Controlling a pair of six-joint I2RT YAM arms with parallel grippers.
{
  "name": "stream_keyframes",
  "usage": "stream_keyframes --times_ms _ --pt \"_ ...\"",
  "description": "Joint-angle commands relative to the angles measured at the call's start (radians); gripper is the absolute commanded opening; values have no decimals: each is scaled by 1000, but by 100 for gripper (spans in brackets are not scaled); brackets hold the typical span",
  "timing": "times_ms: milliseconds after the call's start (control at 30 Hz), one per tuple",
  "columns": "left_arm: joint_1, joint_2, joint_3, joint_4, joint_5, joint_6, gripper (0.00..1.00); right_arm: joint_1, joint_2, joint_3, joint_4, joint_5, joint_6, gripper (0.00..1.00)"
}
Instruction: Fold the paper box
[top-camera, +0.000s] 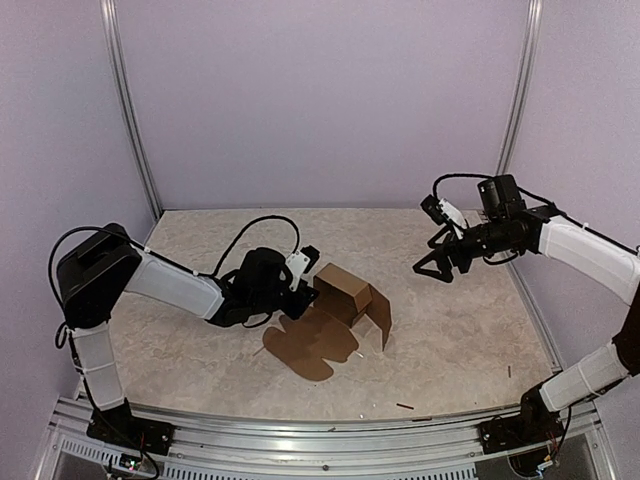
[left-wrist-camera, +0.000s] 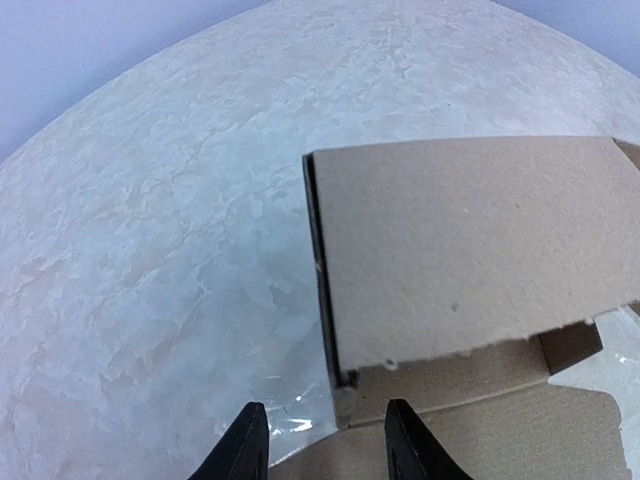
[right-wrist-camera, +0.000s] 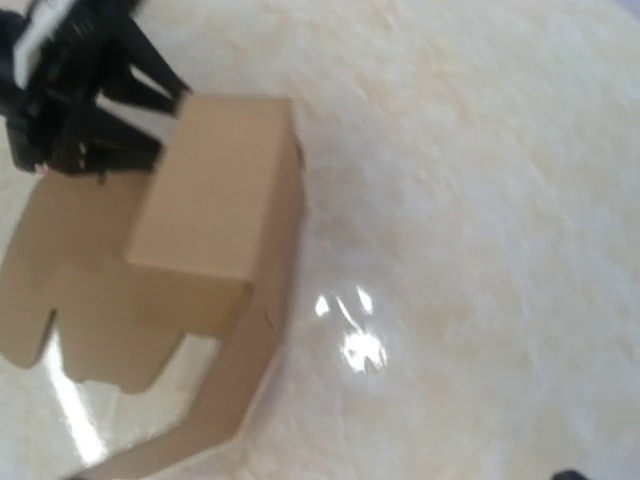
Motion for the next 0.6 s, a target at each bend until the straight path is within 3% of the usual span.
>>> stream_keyframes --times_ms 0,333,567 --pt "47 62 51 29 80 30 37 -55 -4 -48 39 -29 52 100" --pt "93 114 111 36 223 51 19 -64 82 -48 -48 -77 -71 92" --pt "95 117 151 2 249 44 16 -62 163 11 -46 -85 -59 86"
